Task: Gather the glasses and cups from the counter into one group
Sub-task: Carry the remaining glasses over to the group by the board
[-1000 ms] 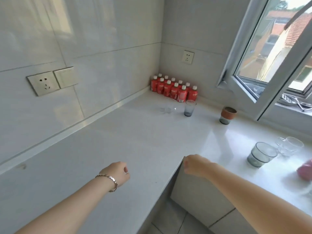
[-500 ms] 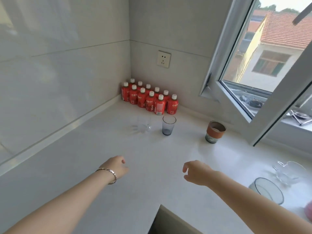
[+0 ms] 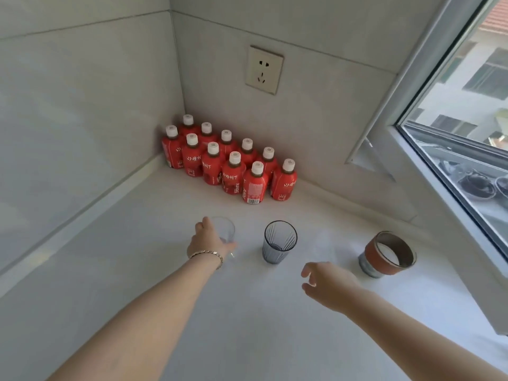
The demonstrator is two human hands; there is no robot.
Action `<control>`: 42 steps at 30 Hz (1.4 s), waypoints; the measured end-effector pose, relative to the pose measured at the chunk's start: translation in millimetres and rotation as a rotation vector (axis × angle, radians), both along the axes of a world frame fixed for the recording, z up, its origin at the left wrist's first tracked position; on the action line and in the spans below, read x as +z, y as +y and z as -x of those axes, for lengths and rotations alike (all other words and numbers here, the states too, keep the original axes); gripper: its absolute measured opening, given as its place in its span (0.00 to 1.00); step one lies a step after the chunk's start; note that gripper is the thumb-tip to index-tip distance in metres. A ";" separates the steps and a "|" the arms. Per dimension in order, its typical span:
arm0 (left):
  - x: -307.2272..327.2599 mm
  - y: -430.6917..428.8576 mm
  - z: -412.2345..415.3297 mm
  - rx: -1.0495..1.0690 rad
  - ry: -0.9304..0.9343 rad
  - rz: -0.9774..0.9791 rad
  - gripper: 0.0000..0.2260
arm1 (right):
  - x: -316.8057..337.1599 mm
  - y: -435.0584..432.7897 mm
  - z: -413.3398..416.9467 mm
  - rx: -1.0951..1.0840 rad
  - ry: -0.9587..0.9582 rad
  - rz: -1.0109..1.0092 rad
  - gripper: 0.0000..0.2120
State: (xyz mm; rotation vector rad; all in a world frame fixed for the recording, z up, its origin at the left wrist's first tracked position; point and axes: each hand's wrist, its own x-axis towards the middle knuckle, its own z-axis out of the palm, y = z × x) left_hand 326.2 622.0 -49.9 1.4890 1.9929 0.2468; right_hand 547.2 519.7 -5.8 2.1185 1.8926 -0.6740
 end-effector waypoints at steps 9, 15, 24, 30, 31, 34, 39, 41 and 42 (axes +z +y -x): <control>-15.0 -16.2 26.2 0.003 -0.106 -0.078 0.34 | -11.0 66.5 38.1 -0.015 0.109 -0.328 0.43; -0.2 -69.5 60.0 0.019 -0.079 -0.066 0.38 | -22.7 79.6 52.1 0.006 0.026 -0.125 0.38; 32.4 -188.3 91.3 0.178 -0.112 -0.058 0.41 | 16.2 9.8 37.6 0.263 0.193 -0.127 0.39; 44.1 -296.2 75.7 0.356 -0.125 -0.116 0.40 | 50.7 -72.9 45.1 0.529 0.331 -0.225 0.38; 44.9 -316.3 71.5 0.389 -0.123 -0.122 0.40 | 54.5 -87.2 48.5 0.573 0.348 -0.232 0.38; 49.2 -378.8 62.2 0.479 -0.128 -0.136 0.41 | 63.5 -128.1 63.2 0.681 0.389 -0.223 0.39; 66.3 -482.2 69.7 0.583 -0.095 -0.147 0.41 | 71.4 -197.4 104.7 0.876 0.426 -0.184 0.39; 73.0 -521.1 78.3 0.636 -0.077 -0.154 0.40 | 73.8 -224.8 124.3 0.950 0.430 -0.174 0.39; 76.1 -543.2 84.3 0.672 -0.073 -0.160 0.40 | 74.9 -240.5 136.7 0.990 0.430 -0.169 0.39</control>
